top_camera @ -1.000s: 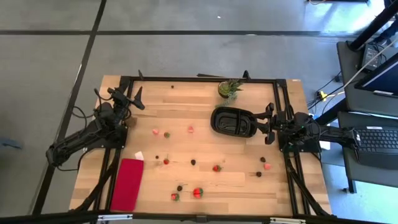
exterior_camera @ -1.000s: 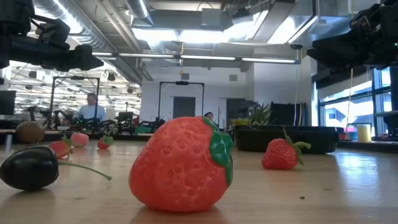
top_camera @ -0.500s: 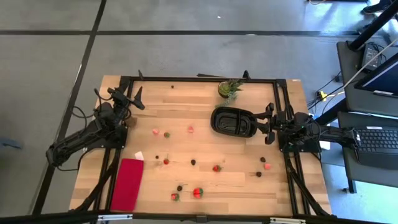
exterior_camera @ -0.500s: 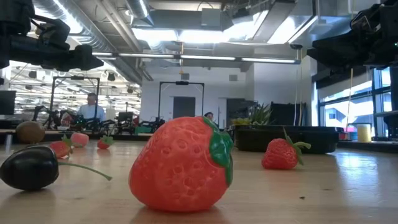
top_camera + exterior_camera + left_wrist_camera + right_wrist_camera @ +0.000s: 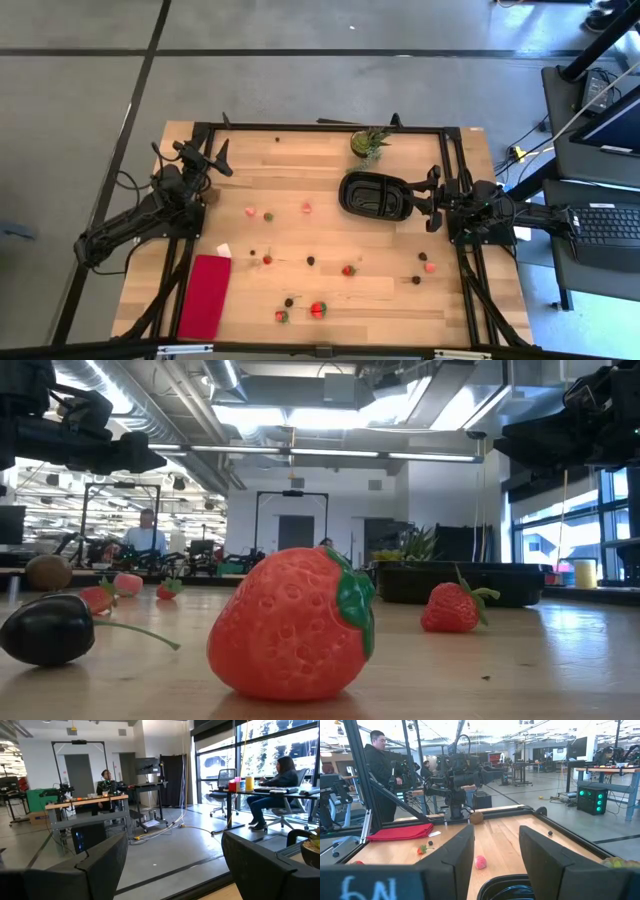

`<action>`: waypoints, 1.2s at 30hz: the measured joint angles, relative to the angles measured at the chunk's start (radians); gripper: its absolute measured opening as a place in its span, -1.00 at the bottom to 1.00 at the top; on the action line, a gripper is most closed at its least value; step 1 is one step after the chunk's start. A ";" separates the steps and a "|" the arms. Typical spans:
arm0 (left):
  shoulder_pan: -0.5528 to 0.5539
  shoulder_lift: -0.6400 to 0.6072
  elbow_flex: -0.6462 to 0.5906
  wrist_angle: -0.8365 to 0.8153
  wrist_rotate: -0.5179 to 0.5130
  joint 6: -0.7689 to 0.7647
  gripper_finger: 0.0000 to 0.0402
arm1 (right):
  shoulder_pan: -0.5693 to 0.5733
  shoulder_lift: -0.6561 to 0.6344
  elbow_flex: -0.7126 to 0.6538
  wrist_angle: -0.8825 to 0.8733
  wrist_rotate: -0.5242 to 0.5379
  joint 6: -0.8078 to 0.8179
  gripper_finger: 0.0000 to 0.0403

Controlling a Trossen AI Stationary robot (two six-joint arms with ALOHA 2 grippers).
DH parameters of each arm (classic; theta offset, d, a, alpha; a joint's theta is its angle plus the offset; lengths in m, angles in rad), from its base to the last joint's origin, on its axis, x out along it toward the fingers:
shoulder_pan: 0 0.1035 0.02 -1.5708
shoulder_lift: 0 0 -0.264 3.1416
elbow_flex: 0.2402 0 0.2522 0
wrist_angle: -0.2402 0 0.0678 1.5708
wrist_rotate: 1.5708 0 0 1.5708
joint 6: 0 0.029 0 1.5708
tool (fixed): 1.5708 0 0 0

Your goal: Pick and placing Produce into tupperware

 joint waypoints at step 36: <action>0.000 0.000 0.000 0.000 0.000 0.000 0.57 | 0.000 0.000 0.000 0.149 0.000 -0.074 -0.21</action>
